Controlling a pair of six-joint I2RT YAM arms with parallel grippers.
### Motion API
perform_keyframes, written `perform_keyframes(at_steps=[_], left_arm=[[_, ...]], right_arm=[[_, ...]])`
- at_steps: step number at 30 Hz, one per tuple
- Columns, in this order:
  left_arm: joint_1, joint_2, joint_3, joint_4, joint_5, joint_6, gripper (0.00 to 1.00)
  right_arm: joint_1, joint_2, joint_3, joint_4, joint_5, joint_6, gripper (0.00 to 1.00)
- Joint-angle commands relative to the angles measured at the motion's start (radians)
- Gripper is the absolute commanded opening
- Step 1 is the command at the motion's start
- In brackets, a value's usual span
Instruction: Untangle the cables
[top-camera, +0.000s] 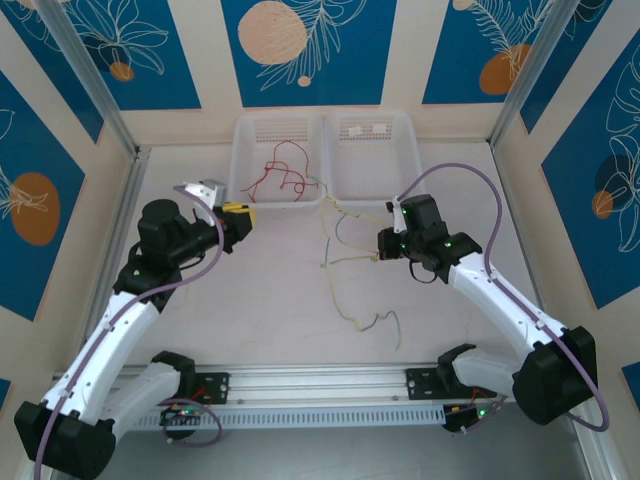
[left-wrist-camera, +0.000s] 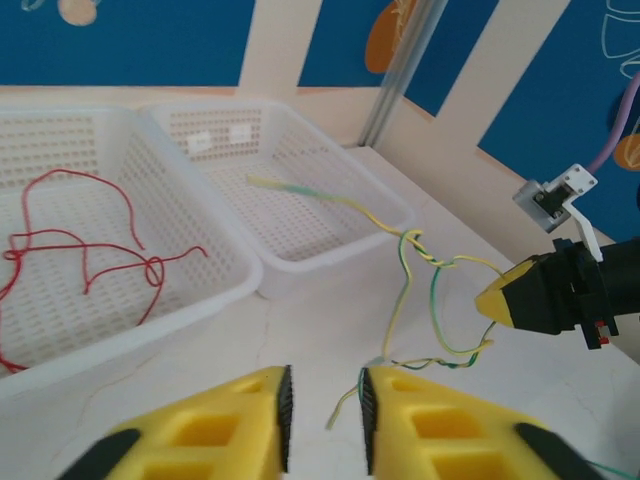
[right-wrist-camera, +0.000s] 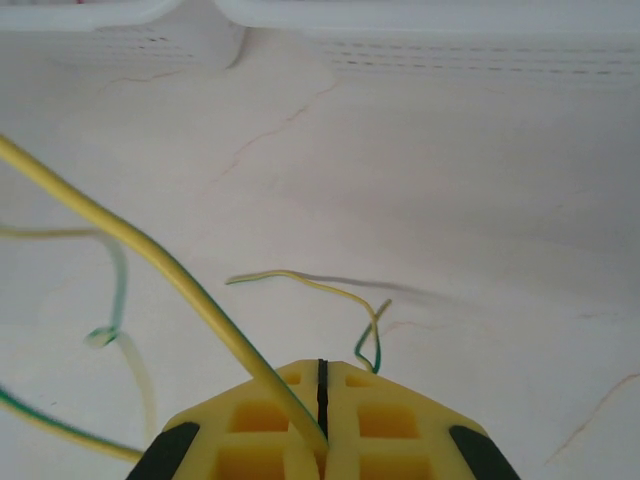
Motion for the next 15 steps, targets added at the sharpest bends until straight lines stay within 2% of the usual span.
perform_keyframes(at_steps=[1,4,7,8,10,13,14,15], left_arm=[[-0.014,0.047,0.003,0.083,0.127,-0.012,0.37],[-0.085,0.083,0.006,0.102,0.123,0.011,0.62],[-0.161,0.113,0.021,0.124,0.113,0.042,0.77],[-0.177,0.124,0.022,0.133,0.109,0.049,0.79],[-0.198,0.152,0.030,0.135,0.080,0.053,0.81],[-0.201,0.173,0.023,0.138,0.035,0.055,0.81],[-0.201,0.174,0.016,0.144,0.031,0.057,0.72],[-0.200,0.171,0.007,0.157,0.025,0.057,0.58]], right_arm=[[0.006,-0.042,-0.010,0.032,-0.178,0.032,0.00],[0.023,-0.072,-0.009,0.078,-0.321,0.029,0.00],[0.030,-0.077,0.001,0.103,-0.459,0.038,0.00],[0.036,-0.079,-0.001,0.117,-0.500,0.038,0.00],[0.057,-0.087,-0.003,0.148,-0.588,0.032,0.00],[0.089,-0.106,-0.002,0.168,-0.636,0.023,0.00],[0.091,-0.109,-0.001,0.173,-0.654,0.025,0.00],[0.094,-0.112,0.002,0.175,-0.675,0.023,0.00]])
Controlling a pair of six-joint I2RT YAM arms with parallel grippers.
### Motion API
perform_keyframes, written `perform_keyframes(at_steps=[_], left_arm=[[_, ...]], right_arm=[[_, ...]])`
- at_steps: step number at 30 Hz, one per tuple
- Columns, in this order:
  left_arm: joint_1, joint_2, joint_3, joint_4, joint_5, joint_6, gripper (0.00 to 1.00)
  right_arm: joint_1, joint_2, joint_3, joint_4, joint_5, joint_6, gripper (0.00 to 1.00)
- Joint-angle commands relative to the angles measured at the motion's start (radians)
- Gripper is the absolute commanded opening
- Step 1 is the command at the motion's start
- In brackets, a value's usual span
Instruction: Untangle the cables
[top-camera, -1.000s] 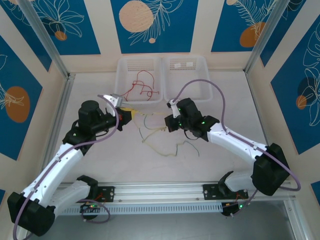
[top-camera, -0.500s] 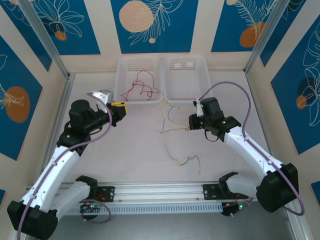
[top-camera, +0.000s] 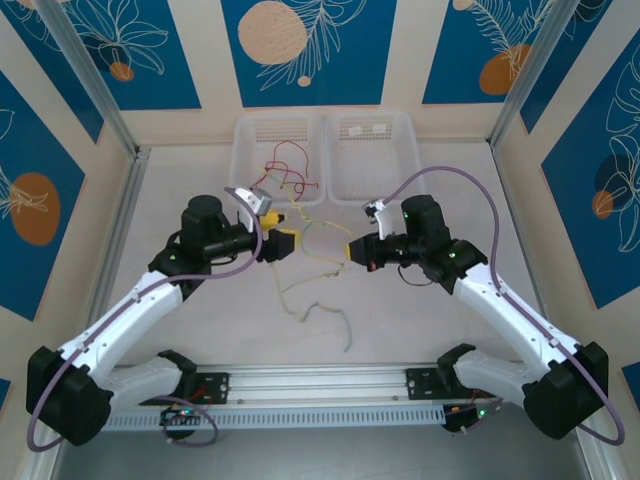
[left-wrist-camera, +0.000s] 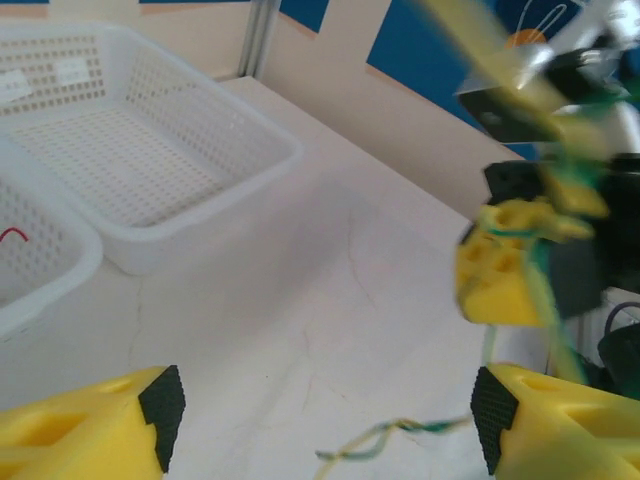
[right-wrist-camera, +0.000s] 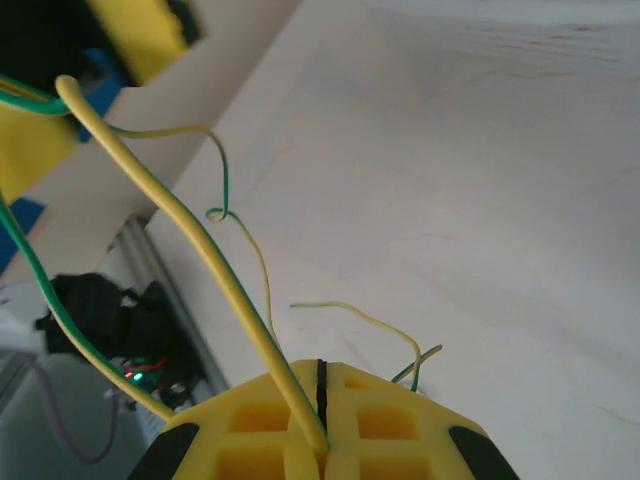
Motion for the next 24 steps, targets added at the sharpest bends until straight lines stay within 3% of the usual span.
perform_keyframes(at_steps=[1,4,10,15,19,24], left_arm=[[-0.004,-0.008,-0.004,0.069,-0.038,0.014,0.47],[-0.004,-0.018,-0.012,0.077,-0.055,0.018,0.02],[-0.004,-0.077,0.017,-0.046,-0.145,0.069,0.00],[0.005,-0.133,0.040,-0.161,-0.340,0.131,0.00],[0.035,-0.134,0.079,-0.220,-0.405,0.162,0.00],[0.048,-0.091,0.131,-0.222,-0.289,0.148,0.00]], right_arm=[[0.013,-0.032,0.007,0.042,-0.145,0.002,0.00],[0.014,-0.041,0.007,0.042,-0.113,0.004,0.00],[-0.048,-0.028,0.053,-0.116,0.256,0.028,0.00],[-0.117,0.013,0.100,-0.243,0.469,0.015,0.00],[-0.138,0.018,0.116,-0.271,0.527,0.018,0.00],[-0.136,0.015,0.113,-0.244,0.401,-0.019,0.00]])
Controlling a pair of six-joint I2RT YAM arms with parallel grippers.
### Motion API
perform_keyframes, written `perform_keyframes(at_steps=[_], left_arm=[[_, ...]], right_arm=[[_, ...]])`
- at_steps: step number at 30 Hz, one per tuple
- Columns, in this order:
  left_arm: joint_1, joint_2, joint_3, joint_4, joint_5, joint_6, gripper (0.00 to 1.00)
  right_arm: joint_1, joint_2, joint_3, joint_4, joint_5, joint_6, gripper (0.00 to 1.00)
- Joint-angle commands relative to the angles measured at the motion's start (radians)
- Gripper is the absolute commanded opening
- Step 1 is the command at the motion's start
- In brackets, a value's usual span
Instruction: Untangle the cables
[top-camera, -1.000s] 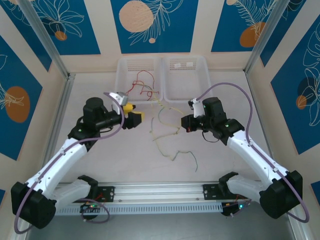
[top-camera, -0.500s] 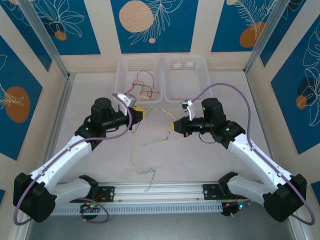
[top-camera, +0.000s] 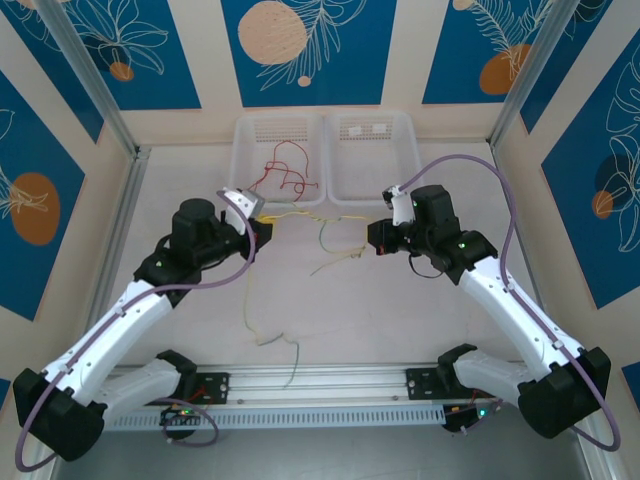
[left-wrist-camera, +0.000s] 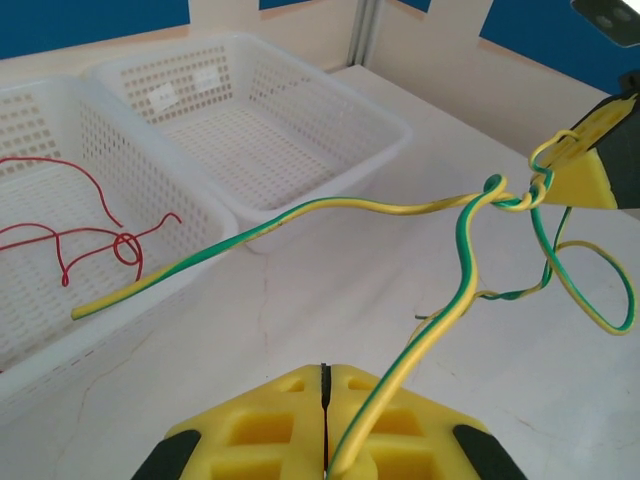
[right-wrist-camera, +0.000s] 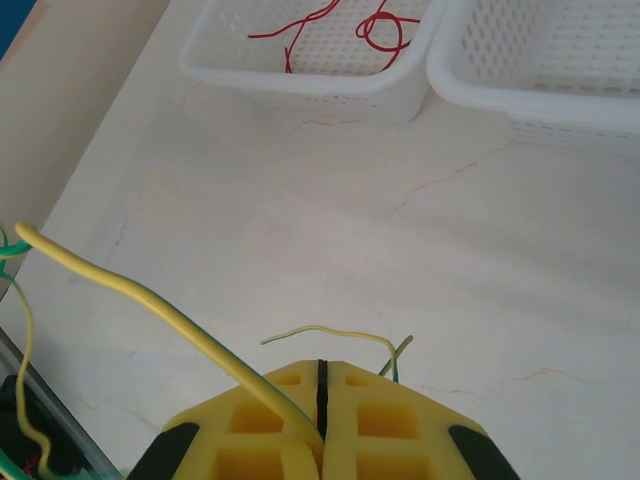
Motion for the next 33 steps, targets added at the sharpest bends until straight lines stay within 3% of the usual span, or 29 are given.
perform_keyframes(at_steps=[1,4,8,15,20,27,33], left_arm=[[0.050,0.022,0.093,-0.027,-0.015,-0.005,0.00],[0.047,0.066,0.131,-0.052,0.058,-0.012,0.00],[0.045,0.058,0.113,-0.031,0.067,-0.030,0.00],[0.043,0.040,0.099,-0.042,0.066,-0.041,0.00],[0.042,0.036,0.096,-0.032,0.088,-0.050,0.00],[0.041,0.035,0.092,-0.026,0.124,-0.060,0.00],[0.039,0.017,0.087,-0.033,0.131,-0.055,0.00]], right_arm=[[-0.040,-0.004,0.012,-0.078,0.053,-0.016,0.02],[0.015,-0.010,0.008,-0.052,-0.011,-0.059,0.34],[0.124,-0.060,-0.033,0.018,0.009,-0.117,0.52],[0.239,-0.231,-0.142,0.164,0.151,-0.155,0.62],[0.316,-0.340,-0.270,0.367,0.105,-0.258,0.62],[0.452,-0.187,-0.279,0.559,0.222,-0.476,0.60],[0.473,-0.031,-0.221,0.670,0.305,-0.587,0.61]])
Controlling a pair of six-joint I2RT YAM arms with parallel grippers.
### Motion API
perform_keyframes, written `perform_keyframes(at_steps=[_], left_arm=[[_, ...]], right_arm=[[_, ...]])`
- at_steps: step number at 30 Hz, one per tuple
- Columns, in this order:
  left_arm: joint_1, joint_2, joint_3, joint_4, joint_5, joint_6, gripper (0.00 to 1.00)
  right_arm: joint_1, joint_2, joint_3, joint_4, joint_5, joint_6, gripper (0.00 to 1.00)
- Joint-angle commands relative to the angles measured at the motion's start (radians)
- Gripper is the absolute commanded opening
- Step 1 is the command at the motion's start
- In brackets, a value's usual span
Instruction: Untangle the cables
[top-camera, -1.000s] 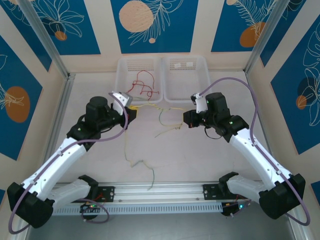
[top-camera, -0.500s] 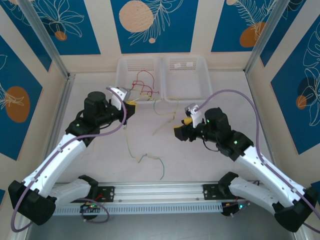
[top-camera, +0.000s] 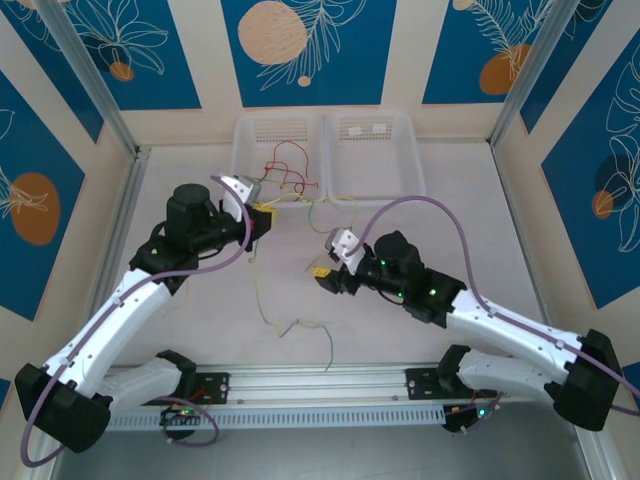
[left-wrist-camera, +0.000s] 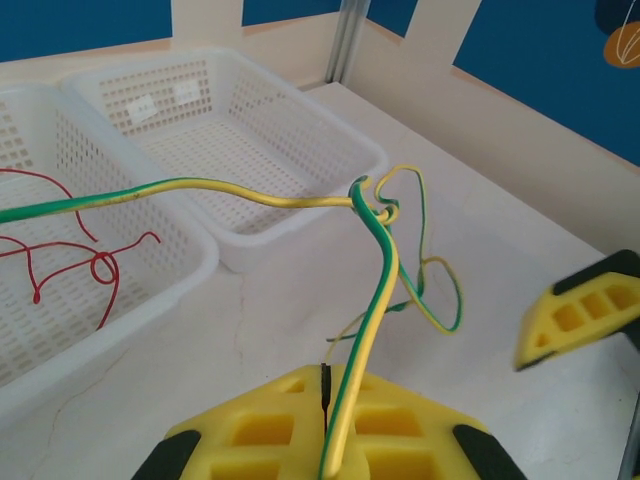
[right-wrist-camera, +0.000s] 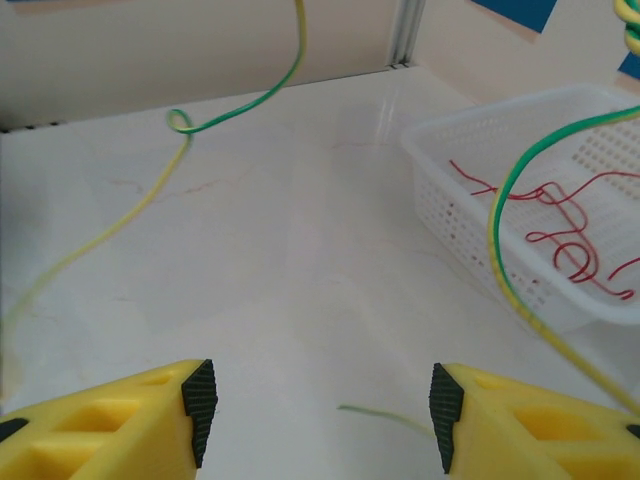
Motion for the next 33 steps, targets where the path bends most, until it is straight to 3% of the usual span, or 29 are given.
perform_keyframes(at_steps=[1,8,12,16,21,26,30,32,33], left_arm=[[0.000,-0.034,-0.010,0.012,0.039,-0.006,0.00],[-0.001,-0.039,-0.018,0.021,0.057,-0.016,0.00],[-0.002,-0.043,-0.022,0.028,0.060,-0.016,0.00],[-0.003,-0.048,-0.025,0.038,0.074,-0.027,0.00],[-0.003,-0.048,-0.034,0.065,0.085,-0.040,0.00],[-0.005,-0.059,-0.039,0.075,0.093,-0.050,0.00],[-0.005,-0.072,-0.037,0.078,0.098,-0.051,0.00],[-0.005,-0.074,-0.034,0.076,0.103,-0.050,0.00],[-0.005,-0.075,-0.033,0.073,0.100,-0.050,0.00]], right_arm=[[0.006,0.047,0.050,0.147,0.086,-0.108,0.61],[0.011,0.054,0.029,0.283,0.113,-0.158,0.61],[0.040,0.058,0.062,0.224,0.150,-0.219,0.59],[0.008,-0.019,0.031,0.219,0.064,-0.171,0.59],[-0.010,0.040,0.037,0.233,0.148,-0.161,0.60],[-0.035,0.108,0.050,0.253,0.146,-0.139,0.58],[-0.053,0.154,0.046,0.276,0.155,-0.117,0.49],[-0.064,0.172,0.049,0.279,0.146,-0.104,0.23],[-0.067,0.176,0.051,0.274,0.144,-0.099,0.16]])
